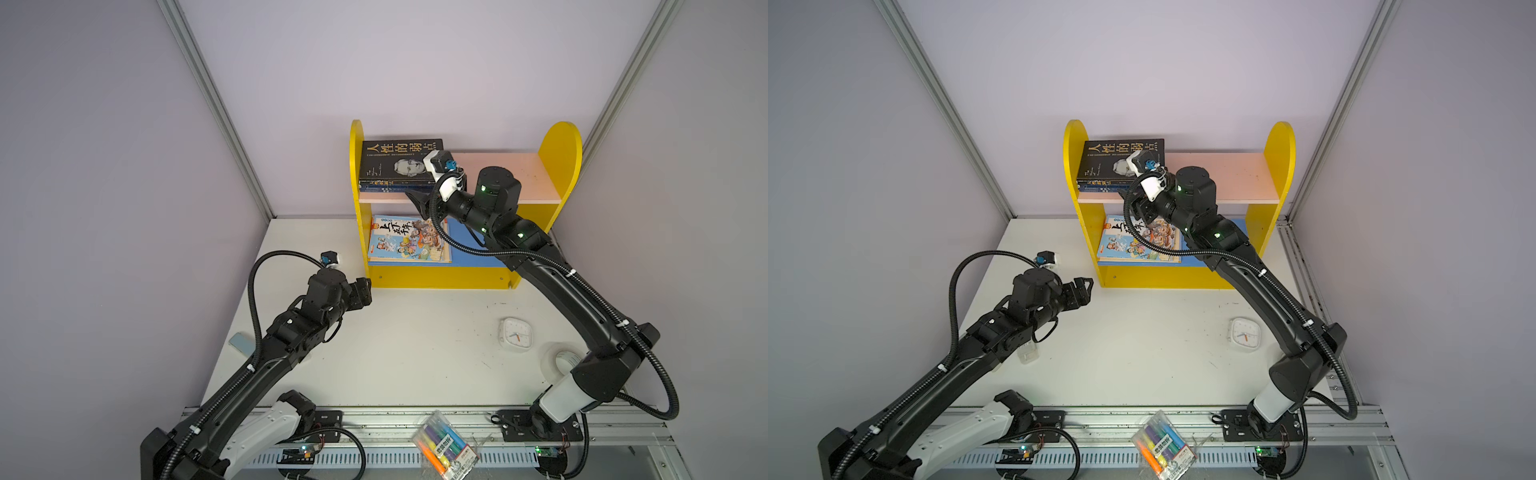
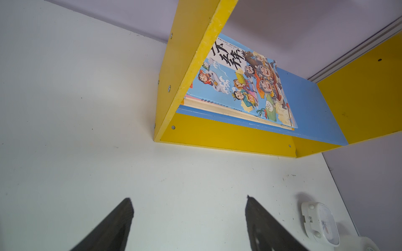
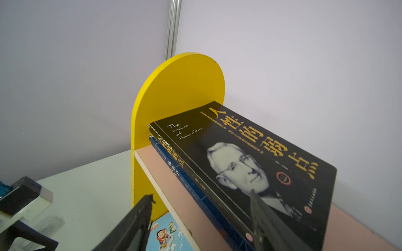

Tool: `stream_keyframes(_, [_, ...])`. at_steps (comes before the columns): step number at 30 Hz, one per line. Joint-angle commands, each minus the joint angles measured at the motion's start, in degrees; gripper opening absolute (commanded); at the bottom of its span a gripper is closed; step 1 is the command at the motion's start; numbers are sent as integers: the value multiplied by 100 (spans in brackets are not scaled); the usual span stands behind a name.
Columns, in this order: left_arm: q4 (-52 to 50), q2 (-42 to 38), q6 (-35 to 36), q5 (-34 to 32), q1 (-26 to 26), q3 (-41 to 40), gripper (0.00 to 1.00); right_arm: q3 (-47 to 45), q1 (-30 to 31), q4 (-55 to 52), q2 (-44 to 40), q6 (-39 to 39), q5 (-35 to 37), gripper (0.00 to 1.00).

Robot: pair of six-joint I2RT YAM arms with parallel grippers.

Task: Stacking books/files
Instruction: Move the book to the bookshelf.

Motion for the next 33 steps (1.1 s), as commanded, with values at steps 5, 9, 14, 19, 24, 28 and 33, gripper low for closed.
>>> stream_keyframes(5, [211,-169,-73,118,29,-149,84,566,184,303,615,-875,-74,74])
stream_keyframes(9, [209,-256,-109,126,80,-233,84,720,202,403,846,-982,-108,74])
stream_keyframes(14, [195,-283,-137,189,117,-279,84,970,213,394,1117,-1000,-3,74])
stream_keyframes(19, [240,-287,-177,240,144,-318,84,1130,221,424,1306,-1034,244,74])
stream_keyframes(24, [273,-262,-203,286,153,-347,84,1143,219,653,1410,-967,458,75])
stream_keyframes(28, [292,-243,-221,333,175,-365,84,1276,219,656,1513,-907,599,75])
stream_keyframes(33, [340,-242,-258,401,188,-430,84,1428,219,614,1625,-866,613,75])
